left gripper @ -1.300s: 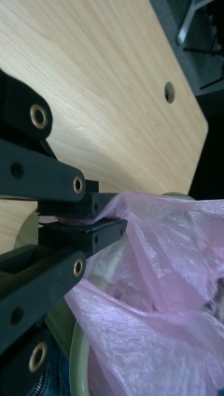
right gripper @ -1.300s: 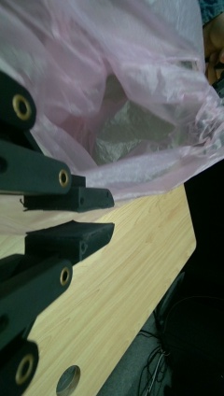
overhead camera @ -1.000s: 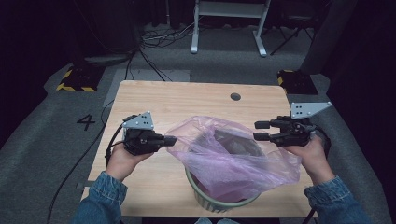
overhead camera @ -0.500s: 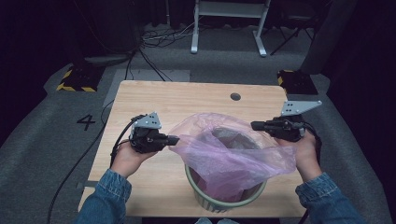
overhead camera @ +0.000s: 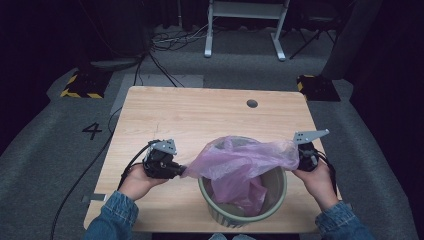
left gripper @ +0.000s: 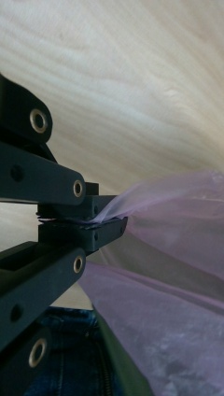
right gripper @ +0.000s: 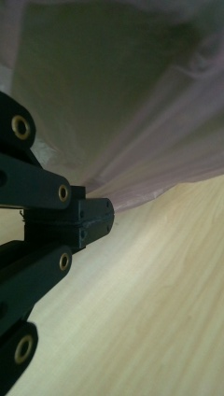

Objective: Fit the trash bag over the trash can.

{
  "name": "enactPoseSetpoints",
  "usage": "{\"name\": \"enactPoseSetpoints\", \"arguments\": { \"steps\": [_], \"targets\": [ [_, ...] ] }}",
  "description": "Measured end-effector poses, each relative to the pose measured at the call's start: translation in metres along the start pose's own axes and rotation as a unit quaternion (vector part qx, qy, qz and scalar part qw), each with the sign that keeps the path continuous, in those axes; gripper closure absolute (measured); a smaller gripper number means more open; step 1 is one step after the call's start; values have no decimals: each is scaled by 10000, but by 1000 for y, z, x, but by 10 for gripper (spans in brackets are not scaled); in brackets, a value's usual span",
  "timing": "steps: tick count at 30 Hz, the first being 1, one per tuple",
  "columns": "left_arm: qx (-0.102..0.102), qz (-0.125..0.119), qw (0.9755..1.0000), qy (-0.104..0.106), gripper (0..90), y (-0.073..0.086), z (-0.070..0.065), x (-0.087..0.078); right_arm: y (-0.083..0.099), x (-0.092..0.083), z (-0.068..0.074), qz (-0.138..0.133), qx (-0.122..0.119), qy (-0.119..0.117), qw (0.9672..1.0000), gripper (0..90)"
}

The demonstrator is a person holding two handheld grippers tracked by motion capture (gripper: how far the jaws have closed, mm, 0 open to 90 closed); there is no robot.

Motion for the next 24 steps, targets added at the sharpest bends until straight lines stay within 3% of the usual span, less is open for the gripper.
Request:
{"name": "enactPoseSetpoints", "arguments": {
  "steps": [3,10,12,13,16,18,24],
  "targets": [
    [-72,0,10000,43,878,10,-3,4,18,-4,0,-55,201,-122,9997,900],
    [-241,49,9996,116,870,25,-5,21,50,2,0,49,424,-187,9989,900],
    [-303,-33,9995,-20,766,26,-5,20,53,3,-1,37,451,-188,9988,899],
    [-349,-145,9993,-34,703,27,-5,17,53,2,-1,5,429,-142,9990,889],
    [-383,-613,9973,-133,525,26,-6,-4,49,-12,-2,-269,354,146,9989,663],
    [-297,-877,9955,-176,500,24,-11,-19,45,-25,-2,-438,317,371,9978,597],
    [-17,-1014,9943,-318,396,17,-29,-44,38,-60,5,-592,97,812,9949,510]
  ]
}}
Point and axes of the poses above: each handheld gripper's, and its own axes: x roughly forward along the jaws, y roughly out of its underside, z roughly to its left, the point moved 1 cm from there along x, roughly forward along the jaws, and after that the axes turned 4 degrees about x, right-handed, at the moved point
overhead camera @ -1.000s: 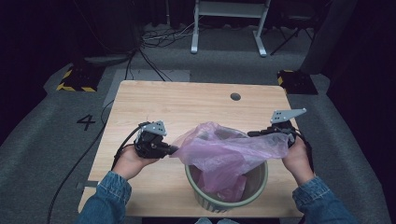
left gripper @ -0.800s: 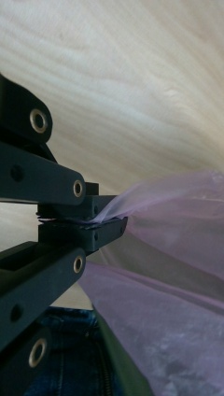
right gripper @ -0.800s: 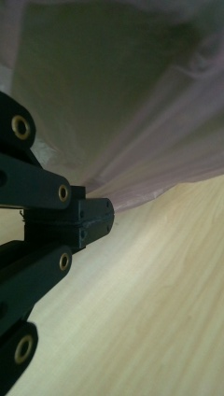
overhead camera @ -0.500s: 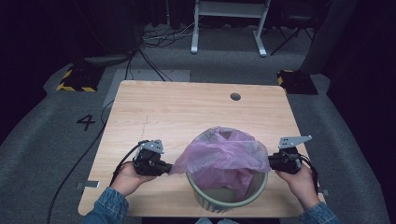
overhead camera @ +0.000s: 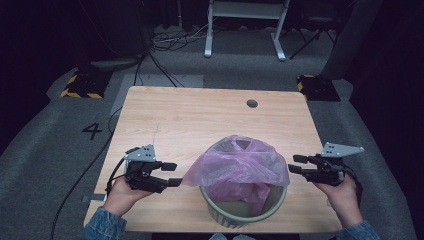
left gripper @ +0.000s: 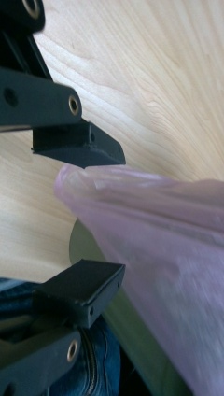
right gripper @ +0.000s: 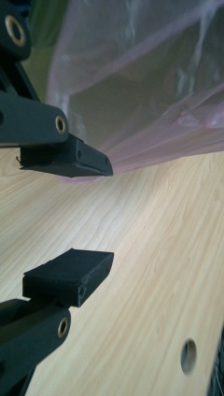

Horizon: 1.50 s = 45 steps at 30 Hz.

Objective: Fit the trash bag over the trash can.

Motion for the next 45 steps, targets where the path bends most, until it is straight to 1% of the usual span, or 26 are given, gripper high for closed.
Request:
{"name": "enactPoseSetpoints", "arguments": {
  "steps": [2,4,6,7,9,11,13,16,17,18,19,21,23,24,26,27,28,29,30,31,33,35,38,40,42,45],
  "targets": [
    [172,-61,9998,16,381,-6,-9,-4,-4,-12,5,-81,-114,-7,9999,503],
    [362,-105,9993,45,368,-15,-18,-5,-9,-23,14,-176,-243,-67,9995,490],
    [473,-144,9987,85,360,-24,-25,-4,-16,-32,22,-269,-343,-145,9989,486],
    [503,-190,9985,140,357,-28,-27,-4,-20,-36,27,-317,-385,-179,9986,484],
    [561,-325,9976,252,356,-36,-32,-4,-28,-41,36,-363,-517,-187,9978,480],
    [681,-363,9967,239,356,-44,-37,-4,-35,-42,43,-338,-601,-249,9973,477],
    [781,-373,9960,215,356,-51,-41,-4,-40,-43,48,-344,-630,-324,9969,473],
    [818,-313,9961,69,356,-57,-41,1,-47,-42,55,-387,-631,-545,9958,468],
    [794,-272,9965,19,356,-58,-40,4,-49,-41,58,-409,-628,-625,9952,466],
    [707,-233,9972,-13,356,-59,-38,7,-51,-39,61,-428,-636,-713,9945,464],
    [621,-200,9979,-35,357,-60,-36,10,-53,-37,63,-425,-644,-781,9940,463],
    [469,-303,9984,101,364,-60,-33,14,-55,-31,67,-389,-653,-871,9933,464],
    [386,-348,9984,212,414,-60,-31,14,-56,-24,69,-308,-617,-921,9934,490],
    [383,-368,9982,260,470,-60,-31,14,-57,-22,69,-263,-603,-943,9934,533],
    [474,-357,9979,251,591,-61,-33,12,-58,-19,70,-185,-696,-966,9927,660],
    [543,-343,9977,205,652,-62,-35,12,-58,-19,71,-186,-733,-931,9928,693],
    [628,-316,9974,154,704,-62,-36,12,-59,-20,72,-196,-752,-851,9933,749],
    [707,-309,9970,111,754,-62,-38,11,-59,-22,73,-222,-775,-846,9931,834],
    [784,-336,9963,69,791,-62,-41,11,-60,-24,74,-234,-792,-880,9927,862],
    [841,-351,9958,46,821,-61,-43,10,-60,-26,75,-250,-836,-856,9925,890],
    [953,-365,9948,19,859,-60,-48,8,-58,-30,79,-269,-919,-879,9915,896],
    [1003,-380,9942,50,874,-58,-53,5,-56,-35,84,-274,-977,-919,9906,897],
    [1061,-312,9936,224,880,-51,-61,1,-50,-42,93,-270,-1072,-1002,9888,898],
    [1059,-314,9933,342,890,-45,-66,-2,-42,-46,98,-263,-1106,-1080,9876,898],
    [1062,-342,9925,502,894,-39,-71,-3,-32,-50,102,-223,-1099,-1198,9865,898],
    [1047,-288,9913,737,895,-29,-77,-1,-18,-53,112,-166,-1172,-1433,9826,898]
  ]
}}
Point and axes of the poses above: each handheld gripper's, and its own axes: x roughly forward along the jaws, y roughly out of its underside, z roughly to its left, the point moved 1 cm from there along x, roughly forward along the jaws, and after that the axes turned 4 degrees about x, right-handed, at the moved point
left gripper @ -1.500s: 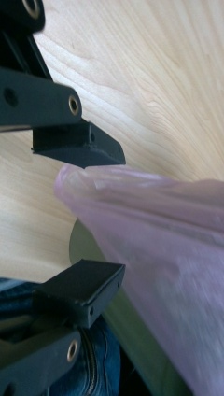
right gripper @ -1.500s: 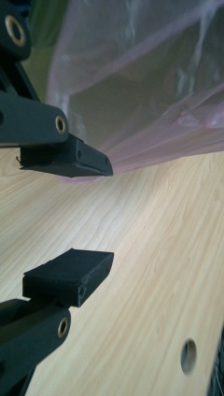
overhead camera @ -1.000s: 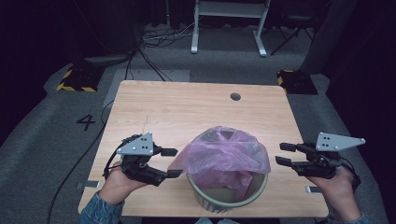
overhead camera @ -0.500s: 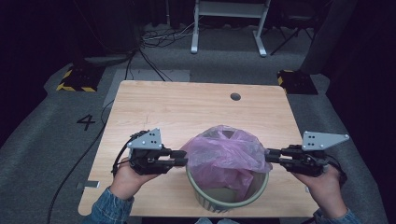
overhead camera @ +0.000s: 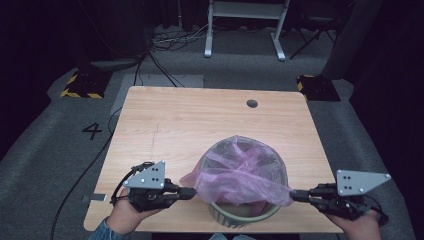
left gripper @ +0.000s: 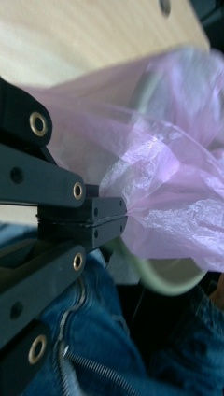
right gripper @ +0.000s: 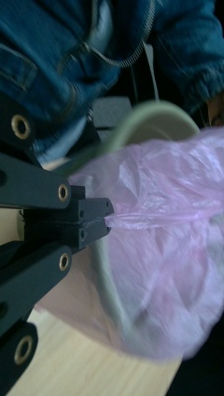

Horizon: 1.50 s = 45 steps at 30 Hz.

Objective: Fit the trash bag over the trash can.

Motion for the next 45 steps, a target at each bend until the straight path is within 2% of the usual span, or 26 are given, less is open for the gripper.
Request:
{"name": "enactPoseSetpoints", "arguments": {
  "steps": [3,6,10,12,15,17,19,21,25,26,28,29,30,33,34,36,37,39,42,43,45],
  "targets": [
    [50,149,9998,103,897,9,-9,7,11,4,11,83,-40,-193,9998,898],
    [44,252,9994,234,898,17,-13,16,23,11,15,203,17,-313,9993,899],
    [-59,384,9985,396,898,28,-10,26,38,24,11,482,188,-489,9975,899],
    [-122,482,9980,391,898,34,-6,31,45,30,9,616,213,-503,9966,899],
    [-183,640,9972,344,898,41,-1,38,56,38,0,660,373,-569,9955,899],
    [-191,842,9960,214,898,48,2,42,64,44,-6,802,442,-450,9948,899],
    [-276,937,9951,161,897,55,6,43,75,51,-11,1010,477,-306,9933,899],
    [-367,1076,9935,22,897,63,11,45,86,57,-18,1048,613,-263,9923,899],
    [-531,1300,9900,-93,897,78,19,54,103,65,-30,1137,780,-94,9904,899],
    [-588,1311,9896,-104,897,81,21,55,107,67,-31,1189,801,-59,9897,899],
    [-708,1195,9902,-114,887,84,20,54,111,68,-32,1236,838,-34,9888,898],
    [-715,1100,9913,-123,836,83,19,50,112,68,-31,1207,841,-26,9891,892],
    [-736,925,9929,-134,760,81,17,45,112,65,-30,1137,796,6,9903,829],
    [-799,507,9952,-231,503,72,10,31,106,53,-26,701,756,-2,9947,542],
    [-785,435,9956,-285,445,68,8,29,104,49,-24,578,755,-20,9955,473],
    [-667,325,9966,-362,374,59,2,29,96,41,-22,332,747,61,9966,399],
    [-606,320,9968,-412,355,54,0,31,92,37,-21,221,740,105,9970,377],
    [-426,457,9961,-621,339,45,-3,37,83,32,-21,30,728,214,9971,343],
    [-77,745,9922,-993,354,35,-5,48,70,32,-26,-147,688,343,9969,337],
    [-18,724,9932,-916,393,33,-5,49,66,33,-29,-190,669,348,9970,333],
    [-73,492,9961,-731,466,32,-1,47,60,39,-34,-243,617,162,9977,346]
  ]
}}
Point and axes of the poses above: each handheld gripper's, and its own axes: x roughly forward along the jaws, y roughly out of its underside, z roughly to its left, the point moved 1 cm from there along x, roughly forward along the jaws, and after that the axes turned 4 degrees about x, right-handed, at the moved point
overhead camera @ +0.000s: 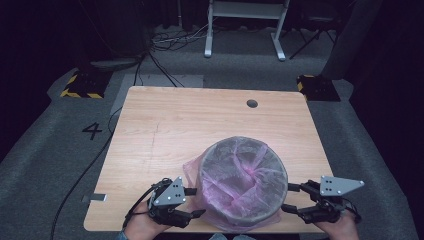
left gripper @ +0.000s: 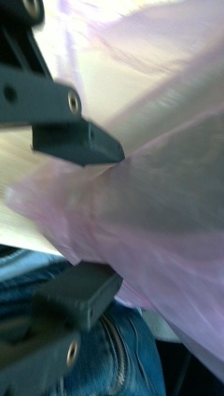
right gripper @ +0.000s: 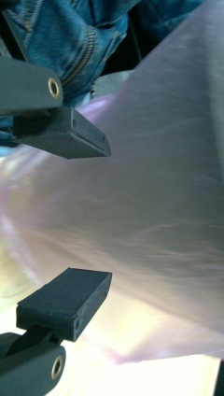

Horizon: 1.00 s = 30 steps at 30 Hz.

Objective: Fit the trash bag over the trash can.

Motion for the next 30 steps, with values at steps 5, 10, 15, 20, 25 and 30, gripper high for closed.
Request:
{"name": "enactPoseSetpoints", "arguments": {
  "steps": [5,10,15,20,25,30],
  "targets": [
    [-213,-415,9988,116,734,1,16,-10,-8,10,-9,337,-203,-511,9979,717],
    [-302,-463,9984,-120,801,2,25,-9,-11,8,-12,336,-261,-341,9985,900],
    [-407,-392,9984,-90,811,8,29,-4,-5,9,-25,475,-72,114,9988,900],
    [-432,-225,9988,-47,838,5,32,9,5,20,-46,661,176,329,9971,900],
    [-586,163,9981,-91,880,15,41,24,9,38,-59,924,291,383,9946,900],
    [-512,795,9953,-191,888,28,39,44,20,49,-61,1335,292,484,9894,900]
  ]
}}
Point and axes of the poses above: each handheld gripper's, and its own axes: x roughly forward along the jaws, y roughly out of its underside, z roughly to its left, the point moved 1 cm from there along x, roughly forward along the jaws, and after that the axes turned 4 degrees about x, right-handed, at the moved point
